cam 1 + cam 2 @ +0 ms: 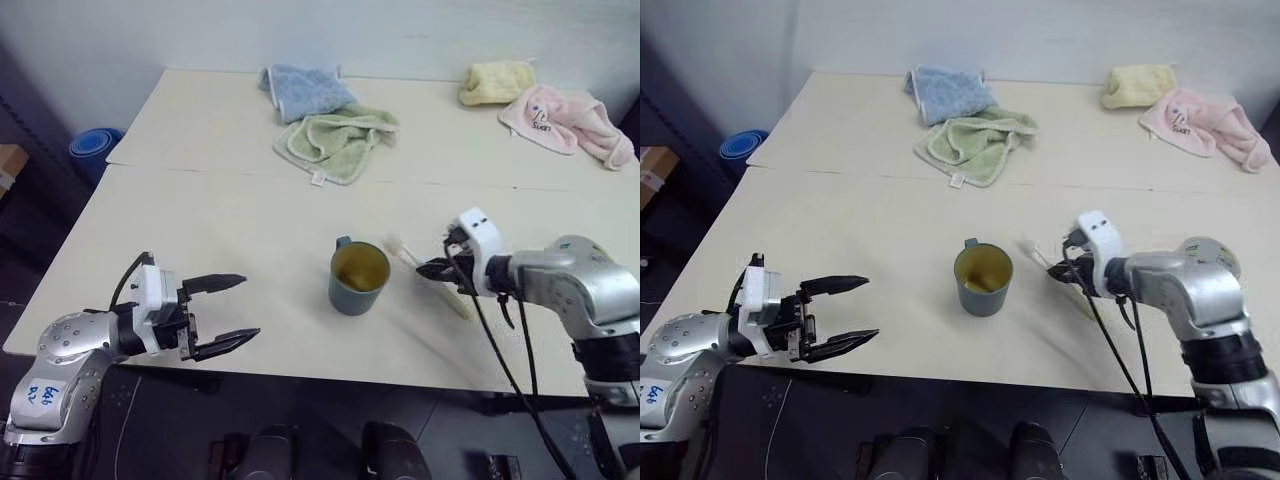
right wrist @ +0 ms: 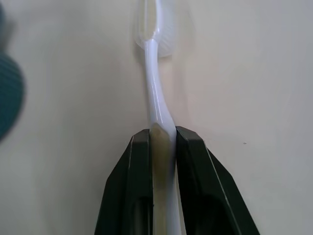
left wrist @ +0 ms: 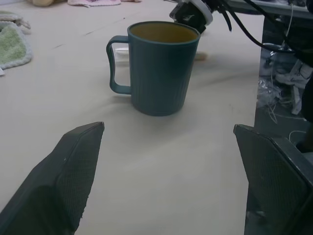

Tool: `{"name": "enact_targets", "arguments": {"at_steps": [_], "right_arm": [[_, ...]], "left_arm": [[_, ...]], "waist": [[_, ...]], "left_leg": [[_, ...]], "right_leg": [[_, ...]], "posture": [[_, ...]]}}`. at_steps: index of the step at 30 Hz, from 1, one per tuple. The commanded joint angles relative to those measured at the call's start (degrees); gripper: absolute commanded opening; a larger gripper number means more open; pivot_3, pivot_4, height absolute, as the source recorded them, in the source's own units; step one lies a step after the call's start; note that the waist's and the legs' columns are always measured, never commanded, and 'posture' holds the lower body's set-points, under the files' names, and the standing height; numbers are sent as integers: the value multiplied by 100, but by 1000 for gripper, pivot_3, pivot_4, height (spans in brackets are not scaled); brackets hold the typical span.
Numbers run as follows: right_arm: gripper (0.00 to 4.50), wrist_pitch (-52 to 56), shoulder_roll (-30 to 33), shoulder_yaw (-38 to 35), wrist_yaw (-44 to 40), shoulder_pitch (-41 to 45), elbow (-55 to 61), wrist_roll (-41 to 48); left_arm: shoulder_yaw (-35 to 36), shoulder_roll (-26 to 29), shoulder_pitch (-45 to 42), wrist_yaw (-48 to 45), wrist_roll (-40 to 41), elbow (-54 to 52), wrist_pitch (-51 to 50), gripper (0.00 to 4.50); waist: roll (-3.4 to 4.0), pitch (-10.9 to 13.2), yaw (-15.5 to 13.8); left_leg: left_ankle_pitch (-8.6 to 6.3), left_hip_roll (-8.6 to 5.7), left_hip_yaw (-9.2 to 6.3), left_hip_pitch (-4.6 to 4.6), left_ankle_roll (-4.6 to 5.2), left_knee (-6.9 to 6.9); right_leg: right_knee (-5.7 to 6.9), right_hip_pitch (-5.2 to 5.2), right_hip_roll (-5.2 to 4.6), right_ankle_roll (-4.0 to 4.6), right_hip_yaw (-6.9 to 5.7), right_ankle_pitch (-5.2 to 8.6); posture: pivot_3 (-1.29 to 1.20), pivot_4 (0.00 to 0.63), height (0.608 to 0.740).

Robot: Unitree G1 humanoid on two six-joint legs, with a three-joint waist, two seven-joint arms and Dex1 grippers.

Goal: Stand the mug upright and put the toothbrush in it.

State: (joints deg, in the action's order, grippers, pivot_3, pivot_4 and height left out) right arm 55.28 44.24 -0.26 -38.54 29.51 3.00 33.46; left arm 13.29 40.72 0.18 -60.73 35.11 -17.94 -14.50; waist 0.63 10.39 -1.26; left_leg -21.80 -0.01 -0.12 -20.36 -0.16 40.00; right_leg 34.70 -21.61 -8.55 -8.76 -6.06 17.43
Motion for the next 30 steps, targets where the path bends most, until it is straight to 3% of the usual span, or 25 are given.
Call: {"name": "enact_targets", "arguments": {"at_steps": [1,4,8,10,14,20,30], "right_arm": [[338,-1784,-370,-1429,-905,-77,131,553],[338,-2503,-980,-1942,-1080,-86,534,1025],[338,-2856,-2133,-1496,-580,-22,1513,1380],[338,-3142,-2482,-1105,-546,-165,1687,1078],[338,-3795,-2835,-462,-734,-571,1604,454],[338,-4232,-2795,-314,-1178,-857,1199,305],[3037,-4277,-1348,-1360,-1827,-1204,1021,473]], "left_arm": [[36,-174,-122,224,320,-319,-156,4500],[-21,-315,-185,343,356,-337,-248,4500],[-261,-450,-338,394,215,-238,-240,4500],[-338,-480,-422,391,181,-205,-236,4500],[-414,-511,-496,399,124,-142,-203,4500],[-367,-418,-415,330,-20,-62,-91,4500],[353,-60,273,221,-520,561,659,4500]], "waist": [[5,4,16],[10,7,63],[13,9,169],[13,9,182],[16,10,118],[20,13,151],[27,17,118]], "left_leg": [[0,0,3,0,0,0],[1,8,5,4,-2,-1],[2,13,3,11,-4,-4],[4,15,3,13,-7,-6],[3,1,-10,12,-6,-5],[2,-2,-9,9,-5,-4],[2,2,-6,9,-4,-6]], "right_leg": [[-3,0,0,-2,0,-1],[1,0,4,-2,0,-1],[9,0,7,-2,0,-1],[12,-1,9,-2,2,-1],[19,-1,3,-1,2,-1],[16,-1,2,-1,2,-1],[6,0,3,-1,-1,-1]], "posture": [[0,150,740],[0,150,740],[0,150,740],[0,150,740],[0,150,740],[0,150,740],[0,150,740]]}}
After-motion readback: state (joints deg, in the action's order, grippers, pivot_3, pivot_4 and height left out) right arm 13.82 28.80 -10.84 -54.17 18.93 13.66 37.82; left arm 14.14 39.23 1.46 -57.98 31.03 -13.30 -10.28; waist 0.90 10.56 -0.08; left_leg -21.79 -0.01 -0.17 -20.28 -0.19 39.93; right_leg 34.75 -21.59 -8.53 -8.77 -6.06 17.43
